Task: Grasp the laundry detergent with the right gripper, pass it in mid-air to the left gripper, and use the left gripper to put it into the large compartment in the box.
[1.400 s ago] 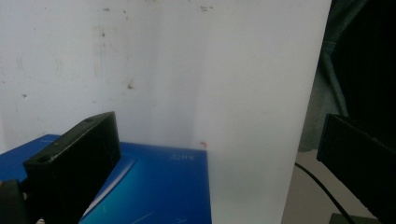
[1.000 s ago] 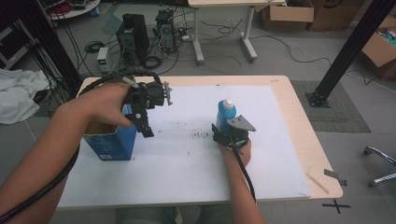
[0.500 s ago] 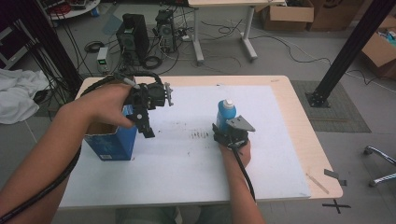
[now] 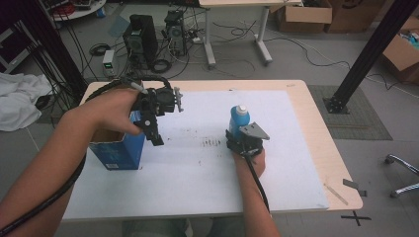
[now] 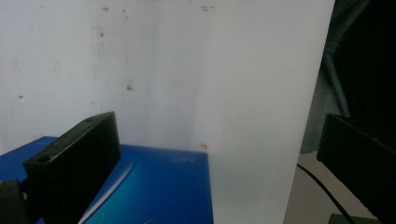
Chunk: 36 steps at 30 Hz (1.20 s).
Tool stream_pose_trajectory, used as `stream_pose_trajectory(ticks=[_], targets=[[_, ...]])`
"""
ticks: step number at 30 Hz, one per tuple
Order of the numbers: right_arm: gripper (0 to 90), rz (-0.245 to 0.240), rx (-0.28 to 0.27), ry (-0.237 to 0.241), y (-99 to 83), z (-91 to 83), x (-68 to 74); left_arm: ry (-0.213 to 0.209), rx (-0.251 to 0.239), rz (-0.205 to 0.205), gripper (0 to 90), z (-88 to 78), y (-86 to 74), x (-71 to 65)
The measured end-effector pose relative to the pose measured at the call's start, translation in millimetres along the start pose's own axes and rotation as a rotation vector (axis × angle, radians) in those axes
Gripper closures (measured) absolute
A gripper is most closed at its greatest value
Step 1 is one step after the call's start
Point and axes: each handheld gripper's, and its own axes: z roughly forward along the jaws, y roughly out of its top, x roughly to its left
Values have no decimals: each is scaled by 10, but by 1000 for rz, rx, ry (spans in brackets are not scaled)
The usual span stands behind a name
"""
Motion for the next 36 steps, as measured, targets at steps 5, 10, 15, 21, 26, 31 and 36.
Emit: stream_pose_trajectory(ticks=[5,10,15,21,26,31,36], targets=[[372,-1,-3,-19,2,3,23,-2,-1,-4,1,14,-7,8],[423,-4,-4,-40,9,-19,48,-5,0,-4,1,26,-8,11],[439,-23,-6,-23,22,-26,58,-2,-2,0,1,19,0,3],[450,-11,-4,25,43,-62,5,-5,2,1,1,19,17,4],[453,4,-3,100,137,-164,-99,-6,3,6,1,16,45,5],[453,29,-1,255,308,-292,-274,-4,-1,11,1,-7,78,-8],[452,11,4,366,467,-399,-384,-6,1,18,1,-22,103,-17]])
